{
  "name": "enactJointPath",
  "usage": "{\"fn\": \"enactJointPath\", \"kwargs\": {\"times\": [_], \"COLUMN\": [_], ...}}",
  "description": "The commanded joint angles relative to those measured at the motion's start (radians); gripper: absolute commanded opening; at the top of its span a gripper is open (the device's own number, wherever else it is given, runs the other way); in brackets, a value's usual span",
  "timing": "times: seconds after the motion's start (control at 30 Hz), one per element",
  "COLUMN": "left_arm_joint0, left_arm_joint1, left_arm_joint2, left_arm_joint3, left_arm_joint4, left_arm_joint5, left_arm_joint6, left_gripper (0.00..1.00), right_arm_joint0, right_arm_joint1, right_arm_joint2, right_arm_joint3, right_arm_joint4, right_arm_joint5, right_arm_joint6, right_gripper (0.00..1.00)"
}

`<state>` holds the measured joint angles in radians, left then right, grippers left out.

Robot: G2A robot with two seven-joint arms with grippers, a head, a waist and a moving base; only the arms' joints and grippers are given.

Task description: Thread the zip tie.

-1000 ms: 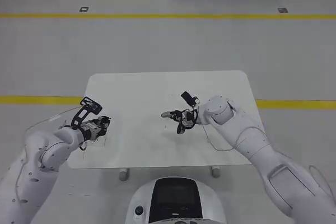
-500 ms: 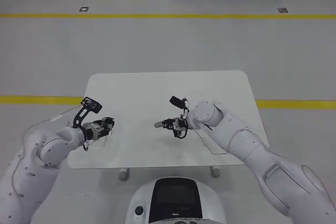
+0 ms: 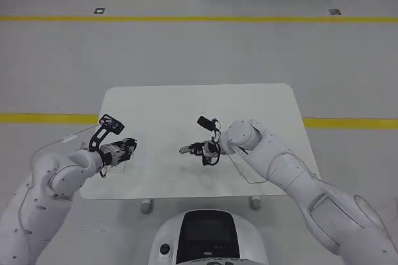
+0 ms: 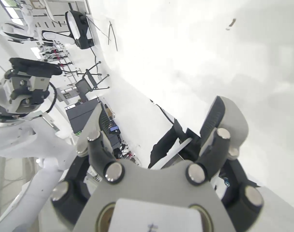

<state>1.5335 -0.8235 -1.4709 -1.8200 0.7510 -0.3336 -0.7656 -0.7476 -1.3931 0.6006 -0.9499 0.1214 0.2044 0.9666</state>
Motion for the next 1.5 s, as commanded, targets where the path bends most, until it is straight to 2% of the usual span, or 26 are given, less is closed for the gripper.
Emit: {"fn": "enactJointPath", "kwargs": {"times": [0.0,0.23,0.4,0.7,0.77,0.9,1.0,1.07,1.23,1.47], "left_arm_joint0": [0.014,0.067,0.088,0.09,0.086,0.084,0.099,0.11,0.138,0.143], "left_arm_joint1": [0.0,0.004,0.007,0.007,0.005,0.002,0.002,0.002,0.002,0.002], "left_arm_joint2": [0.0,-0.013,-0.012,-0.008,0.002,0.018,0.026,0.028,0.019,0.015], "left_arm_joint3": [-0.017,-0.055,-0.066,-0.065,-0.058,-0.063,-0.07,-0.075,-0.082,-0.083], "left_arm_joint4": [0.048,0.159,0.213,0.224,0.239,0.288,0.347,0.389,0.421,0.427], "left_arm_joint5": [0.004,-0.006,-0.006,-0.001,0.005,0.0,-0.006,0.005,-0.001,-0.006], "left_arm_joint6": [0.037,0.115,0.159,0.182,0.197,0.239,0.27,0.283,0.323,0.331], "left_gripper": [0.0,0.0,0.0,0.0,0.0,0.0,0.0,0.0,0.0,0.0], "right_arm_joint0": [0.001,0.032,0.047,0.036,0.024,0.023,0.047,0.067,0.106,0.107], "right_arm_joint1": [-0.006,-0.05,-0.091,-0.091,-0.09,-0.095,-0.111,-0.126,-0.164,-0.165], "right_arm_joint2": [0.014,0.02,0.018,0.02,0.032,0.051,0.045,0.039,0.024,0.023], "right_arm_joint3": [0.009,0.089,0.167,0.158,0.15,0.143,0.164,0.193,0.272,0.277], "right_arm_joint4": [0.056,0.216,0.354,0.361,0.382,0.448,0.472,0.499,0.54,0.541], "right_arm_joint5": [-0.033,-0.124,-0.135,-0.134,-0.107,-0.019,0.053,0.096,0.118,0.115], "right_arm_joint6": [0.022,0.1,0.155,0.148,0.146,0.161,0.15,0.141,0.121,0.123], "right_gripper": [1.0,1.0,1.0,1.0,1.0,1.0,1.0,1.0,1.0,1.0]}}
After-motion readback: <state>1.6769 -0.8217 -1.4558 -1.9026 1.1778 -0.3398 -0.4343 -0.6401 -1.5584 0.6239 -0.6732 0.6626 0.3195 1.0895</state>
